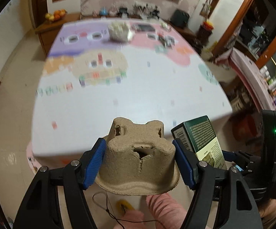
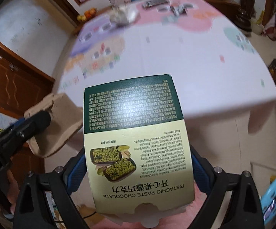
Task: Collect trash
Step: 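Carry box and pulp piece over the trash bin and open both grippers, then raise both tools back toward the table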
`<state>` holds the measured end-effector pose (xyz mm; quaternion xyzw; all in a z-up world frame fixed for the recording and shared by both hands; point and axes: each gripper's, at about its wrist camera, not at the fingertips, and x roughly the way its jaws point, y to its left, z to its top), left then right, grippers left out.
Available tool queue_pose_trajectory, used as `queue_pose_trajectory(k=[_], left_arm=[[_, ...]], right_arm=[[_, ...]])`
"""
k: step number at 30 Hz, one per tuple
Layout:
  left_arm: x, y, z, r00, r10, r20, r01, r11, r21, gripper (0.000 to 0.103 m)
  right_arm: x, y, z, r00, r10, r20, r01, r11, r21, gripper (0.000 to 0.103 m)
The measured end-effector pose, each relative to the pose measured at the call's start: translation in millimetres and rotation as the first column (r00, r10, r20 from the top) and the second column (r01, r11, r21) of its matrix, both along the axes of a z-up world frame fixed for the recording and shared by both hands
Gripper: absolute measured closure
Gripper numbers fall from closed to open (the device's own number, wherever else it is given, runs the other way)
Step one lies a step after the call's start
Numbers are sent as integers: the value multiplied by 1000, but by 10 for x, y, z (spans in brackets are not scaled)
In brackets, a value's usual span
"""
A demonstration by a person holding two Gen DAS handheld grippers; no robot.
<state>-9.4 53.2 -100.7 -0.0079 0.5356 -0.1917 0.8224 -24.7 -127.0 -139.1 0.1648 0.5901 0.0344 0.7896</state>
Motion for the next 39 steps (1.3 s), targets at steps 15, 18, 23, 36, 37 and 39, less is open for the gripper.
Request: queue_pose_trajectory(k=[15, 18, 23, 36, 37, 39], left_arm=[[-375, -328, -2215, 973, -27, -229, 56, 991, 123, 33], [-310, -401, -2699, 971, -15, -238, 49, 989, 138, 33], [-170, -499, -3390, 968, 16, -250, 20, 990, 138, 32], [-15, -361, -3858, 971, 82, -226, -55, 990, 127, 1], [-26, -340, -3851, 970, 89, -226, -60, 990, 131, 1], [-44, -309, -3822, 969, 101, -227, -71, 988, 134, 1]], right_arm=[[-654, -220, -2106, 933, -114, -342, 115, 993, -17, 8], [-597, -308, -2694, 915, -137, -380, 135, 990, -32, 8], [-467, -342, -3414, 902, -159, -400, 167, 986, -15, 7], [-172, -228, -4205, 920, -102, -377, 170, 974, 151, 5], [-168, -222, -4201, 923, -99, -372, 165, 975, 149, 5], [-170, -189, -4189, 927, -93, -363, 156, 977, 148, 5]])
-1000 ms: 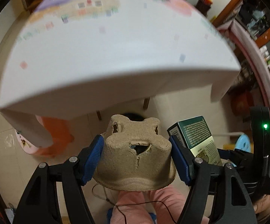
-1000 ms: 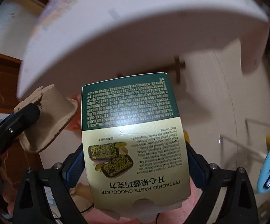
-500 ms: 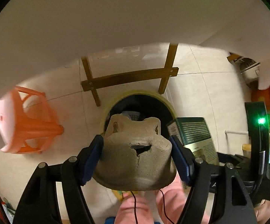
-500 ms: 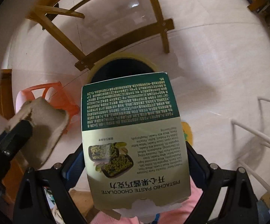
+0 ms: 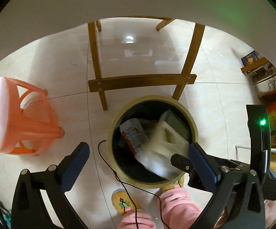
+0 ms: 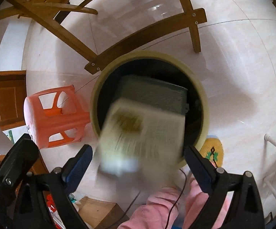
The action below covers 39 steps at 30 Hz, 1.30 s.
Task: Collect trash
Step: 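Raise both tools back toward the table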
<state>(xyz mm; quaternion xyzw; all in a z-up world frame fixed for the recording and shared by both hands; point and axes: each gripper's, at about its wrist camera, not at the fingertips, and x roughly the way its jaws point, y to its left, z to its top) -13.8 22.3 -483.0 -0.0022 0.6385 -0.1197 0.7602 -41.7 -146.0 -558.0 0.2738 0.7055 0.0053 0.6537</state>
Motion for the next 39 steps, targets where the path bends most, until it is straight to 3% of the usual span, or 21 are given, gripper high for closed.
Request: queue_pose_trajectory(k=[4, 10, 15, 19, 23, 28, 35, 39], left_arm=[[-64, 40, 157, 1000, 25, 5, -25, 1000, -5, 1], [-288, 177, 571, 997, 66, -26, -66, 998, -6, 1], [-505, 314, 1089, 995, 86, -54, -86, 996, -6, 1], [-627, 430, 1703, 994, 101, -49, -103, 994, -42, 1], [-685, 477, 2373, 997, 78, 8, -77, 995, -65, 1], [-694, 485, 3261, 990, 13, 143, -1, 997, -80, 1], [-618, 519, 4211, 940, -23, 340, 55, 995, -86, 1], [-512, 532, 4531, 911, -27, 411, 69, 994, -88, 1]], right_arm=[[-17, 24, 60, 1000, 5, 16, -5, 1000, 10, 5], [-129, 31, 443, 999, 18, 45, -18, 1000, 14, 5], [-274, 14, 1019, 998, 28, 59, -27, 1000, -7, 5], [-377, -11, 1535, 996, 37, 76, -34, 999, -31, 6], [-494, -21, 2238, 992, 50, 118, -46, 998, -42, 6], [-558, 13, 3103, 976, 74, 206, -60, 995, -74, 6], [-465, -3, 4229, 913, 109, 392, -43, 984, -175, 6], [-367, -43, 4679, 875, 110, 472, -9, 978, -210, 6]])
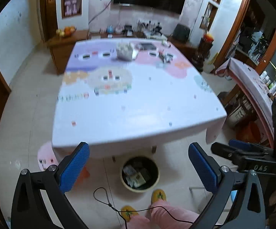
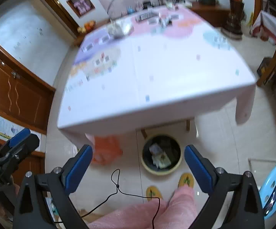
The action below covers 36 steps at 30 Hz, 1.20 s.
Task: Collect trash
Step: 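Raise both tools back toward the table, then grasp the silver foil packet with the right gripper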
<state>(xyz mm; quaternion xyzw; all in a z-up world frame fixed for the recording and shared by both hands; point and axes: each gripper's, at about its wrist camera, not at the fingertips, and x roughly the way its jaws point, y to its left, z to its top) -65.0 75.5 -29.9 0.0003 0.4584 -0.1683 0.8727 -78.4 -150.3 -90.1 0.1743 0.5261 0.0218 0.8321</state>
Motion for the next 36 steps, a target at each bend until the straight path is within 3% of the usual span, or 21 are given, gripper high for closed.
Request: queue_pose_trajectory(k=[5, 14, 21, 27, 36], left_arm=[[206, -2, 235, 999, 8, 38, -7, 1000, -25, 1], [769, -299, 306, 998, 19, 62, -19, 1000, 4, 1], [1594, -687, 140, 997, 76, 30, -77, 996, 47, 1], [2544, -1021, -152, 986, 149, -76, -144, 987, 78, 1], [3715, -1218, -768, 935, 300, -189, -276, 951, 140, 1]], right_arm=[[138, -102, 357, 997, -19, 71, 21, 999, -36, 6], [588, -316, 476, 996, -34, 82, 39, 997, -64, 6], [1485, -699, 366, 996, -4, 85, 10, 997, -73, 6], [2484, -1096, 249, 998, 39, 57, -34, 996, -85, 6], [3890, -1405, -217, 995, 103, 0, -102, 981, -164, 7]])
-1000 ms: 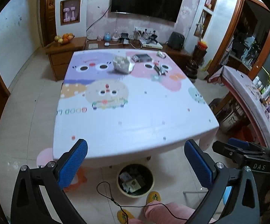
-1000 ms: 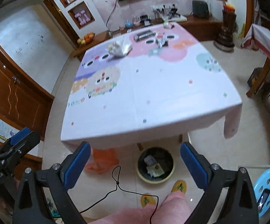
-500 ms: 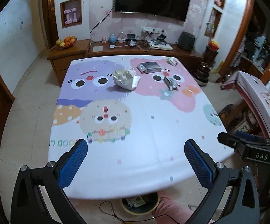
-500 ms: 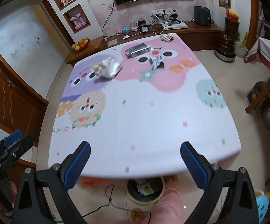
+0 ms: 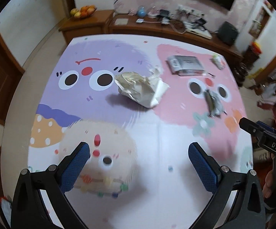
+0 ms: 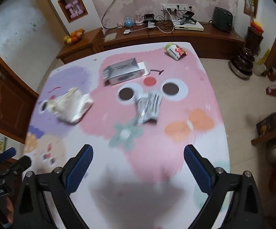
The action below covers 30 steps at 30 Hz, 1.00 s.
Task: Collect trash
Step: 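Grasp the silver foil packet with the right gripper, then grasp the white crumpled paper with the left gripper while the right gripper holds the packet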
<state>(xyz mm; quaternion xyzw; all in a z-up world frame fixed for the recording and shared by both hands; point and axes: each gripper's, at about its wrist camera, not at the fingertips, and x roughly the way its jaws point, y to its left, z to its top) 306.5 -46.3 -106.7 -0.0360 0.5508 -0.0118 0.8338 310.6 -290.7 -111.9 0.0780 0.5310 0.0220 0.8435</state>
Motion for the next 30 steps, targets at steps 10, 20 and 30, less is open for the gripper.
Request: queue_pose_trajectory(k=[10, 20, 30], left_arm=[[756, 122, -487, 991, 101, -83, -103, 994, -30, 1], [1143, 165, -680, 983, 136, -121, -143, 988, -53, 1], [1476, -10, -762, 979, 110, -173, -111, 994, 4, 1]], right_arm=[[794, -73, -592, 997, 1, -79, -5, 999, -54, 17], [977, -2, -865, 991, 59, -124, -70, 994, -85, 62], [1072, 50, -872, 986, 115, -116, -127, 987, -94, 69]])
